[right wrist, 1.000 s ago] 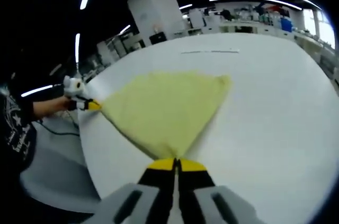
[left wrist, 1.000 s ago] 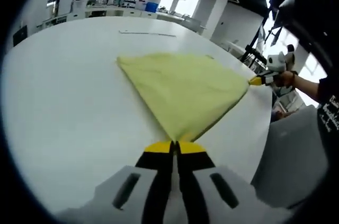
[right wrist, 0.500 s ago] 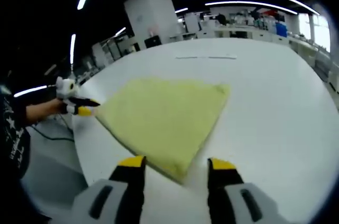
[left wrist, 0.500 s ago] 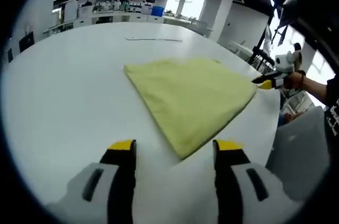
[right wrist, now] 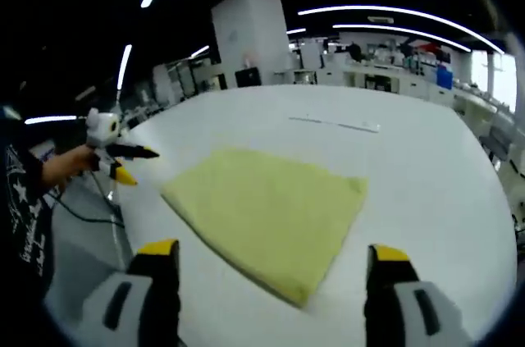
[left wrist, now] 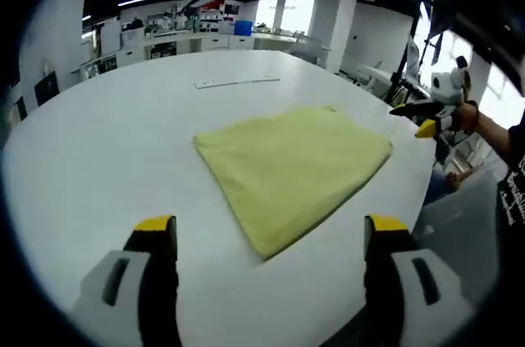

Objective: Fold the garment on the visible template until the final outline fits inside the template.

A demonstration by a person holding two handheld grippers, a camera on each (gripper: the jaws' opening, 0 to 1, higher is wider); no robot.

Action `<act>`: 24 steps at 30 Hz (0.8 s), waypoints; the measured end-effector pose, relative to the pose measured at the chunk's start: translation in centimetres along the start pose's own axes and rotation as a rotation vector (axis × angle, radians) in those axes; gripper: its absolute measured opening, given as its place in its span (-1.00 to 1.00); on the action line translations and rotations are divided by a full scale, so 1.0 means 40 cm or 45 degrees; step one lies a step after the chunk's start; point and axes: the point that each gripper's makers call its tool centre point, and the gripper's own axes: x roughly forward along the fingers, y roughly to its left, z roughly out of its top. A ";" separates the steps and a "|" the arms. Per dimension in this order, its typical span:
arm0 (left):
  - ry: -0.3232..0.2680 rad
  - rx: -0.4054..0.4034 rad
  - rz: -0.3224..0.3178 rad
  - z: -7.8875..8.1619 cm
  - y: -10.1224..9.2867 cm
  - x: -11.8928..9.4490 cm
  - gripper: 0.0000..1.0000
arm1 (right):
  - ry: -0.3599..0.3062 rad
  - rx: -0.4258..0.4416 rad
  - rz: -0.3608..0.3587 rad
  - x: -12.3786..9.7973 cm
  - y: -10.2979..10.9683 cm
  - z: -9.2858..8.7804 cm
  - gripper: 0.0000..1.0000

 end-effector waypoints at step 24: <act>-0.029 -0.045 0.144 0.002 0.014 -0.094 0.98 | 0.073 -0.064 -0.057 -0.060 0.059 0.017 1.00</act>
